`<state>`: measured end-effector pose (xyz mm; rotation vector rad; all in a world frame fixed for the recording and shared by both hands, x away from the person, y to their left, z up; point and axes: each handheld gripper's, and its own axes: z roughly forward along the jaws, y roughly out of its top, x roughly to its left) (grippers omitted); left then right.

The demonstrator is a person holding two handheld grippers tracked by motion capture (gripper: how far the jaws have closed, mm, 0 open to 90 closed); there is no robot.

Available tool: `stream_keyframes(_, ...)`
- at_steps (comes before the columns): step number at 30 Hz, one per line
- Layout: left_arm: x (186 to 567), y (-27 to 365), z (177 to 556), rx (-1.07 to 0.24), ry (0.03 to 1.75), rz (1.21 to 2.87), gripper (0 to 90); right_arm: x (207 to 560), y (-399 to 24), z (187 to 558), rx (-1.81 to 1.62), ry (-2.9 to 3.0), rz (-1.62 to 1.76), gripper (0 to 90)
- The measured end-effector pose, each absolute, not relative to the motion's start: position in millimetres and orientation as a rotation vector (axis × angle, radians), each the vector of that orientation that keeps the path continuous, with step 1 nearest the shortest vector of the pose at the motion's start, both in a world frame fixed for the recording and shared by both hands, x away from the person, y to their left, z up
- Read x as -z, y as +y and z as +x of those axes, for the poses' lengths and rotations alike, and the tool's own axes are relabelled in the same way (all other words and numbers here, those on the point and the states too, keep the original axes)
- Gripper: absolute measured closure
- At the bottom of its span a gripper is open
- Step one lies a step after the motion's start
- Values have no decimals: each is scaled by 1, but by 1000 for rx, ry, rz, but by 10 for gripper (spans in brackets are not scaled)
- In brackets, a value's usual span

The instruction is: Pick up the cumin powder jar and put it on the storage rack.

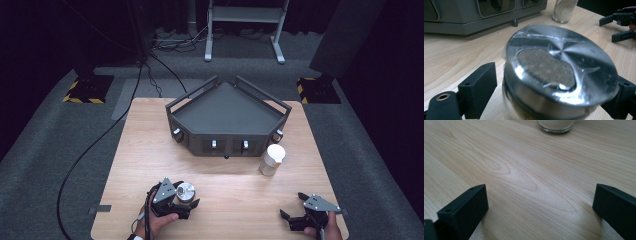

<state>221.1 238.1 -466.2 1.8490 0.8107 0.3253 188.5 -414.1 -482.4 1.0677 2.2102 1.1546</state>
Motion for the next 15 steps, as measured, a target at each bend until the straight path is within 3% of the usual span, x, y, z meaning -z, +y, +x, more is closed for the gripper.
stream_keyframes(3, 467, 238, 222, -328, 807, 1842, 169, 482, -414, 189, -1155, 2210, 1068, 0)
stream_keyframes(7, 467, 237, 224, -324, 791, 1850, 290, 482, -414, 188, -1154, 2209, 1071, 0)
stream_keyframes(15, 467, 237, 224, -332, 776, 1857, 297, 482, -414, 188, -1152, 2205, 1073, 0)
